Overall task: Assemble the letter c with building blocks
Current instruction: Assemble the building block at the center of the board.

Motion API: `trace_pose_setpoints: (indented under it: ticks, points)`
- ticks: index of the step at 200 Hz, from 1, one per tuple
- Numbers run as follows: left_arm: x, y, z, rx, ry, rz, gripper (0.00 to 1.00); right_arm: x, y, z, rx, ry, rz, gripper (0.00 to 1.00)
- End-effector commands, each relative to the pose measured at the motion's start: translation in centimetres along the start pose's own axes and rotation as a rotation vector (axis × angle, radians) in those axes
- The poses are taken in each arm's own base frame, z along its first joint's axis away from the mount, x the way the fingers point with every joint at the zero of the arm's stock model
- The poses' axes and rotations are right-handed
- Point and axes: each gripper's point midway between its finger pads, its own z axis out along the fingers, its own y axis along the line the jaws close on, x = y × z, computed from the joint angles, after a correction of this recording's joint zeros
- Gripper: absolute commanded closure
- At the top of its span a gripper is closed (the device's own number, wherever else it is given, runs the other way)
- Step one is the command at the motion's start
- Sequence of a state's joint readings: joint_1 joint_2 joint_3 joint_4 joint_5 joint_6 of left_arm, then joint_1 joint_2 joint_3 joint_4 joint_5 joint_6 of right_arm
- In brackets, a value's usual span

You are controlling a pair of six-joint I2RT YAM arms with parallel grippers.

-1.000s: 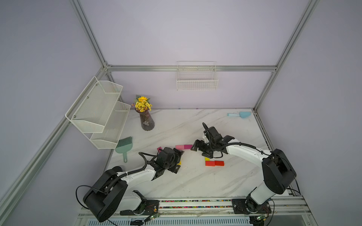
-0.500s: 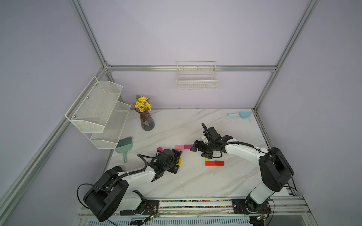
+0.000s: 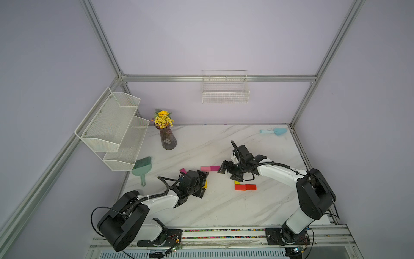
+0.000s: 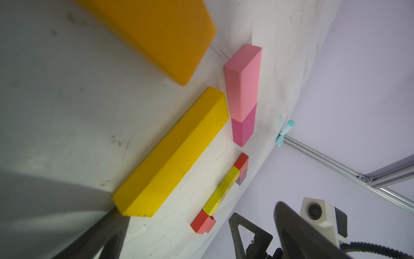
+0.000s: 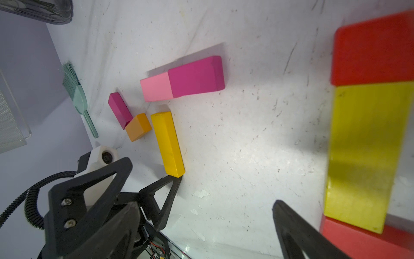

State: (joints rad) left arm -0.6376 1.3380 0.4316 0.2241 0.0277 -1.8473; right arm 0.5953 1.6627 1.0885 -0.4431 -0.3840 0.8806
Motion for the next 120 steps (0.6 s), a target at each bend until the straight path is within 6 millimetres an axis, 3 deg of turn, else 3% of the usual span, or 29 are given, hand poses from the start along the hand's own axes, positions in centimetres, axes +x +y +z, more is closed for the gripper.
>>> trace_pose_setpoints:
  ticks: [1,120]
  points:
    - [-0.13,-1.33,-0.01,0.050,-0.015,-0.006,0.00,-0.16,0.22,-0.52,-0.005,-0.003,-0.003,0.05]
    - [-0.31,-1.73,0.46,0.067,-0.009,-0.015,0.00,-0.41,0.27,-0.53,-0.007,-0.005,-0.001,0.05]
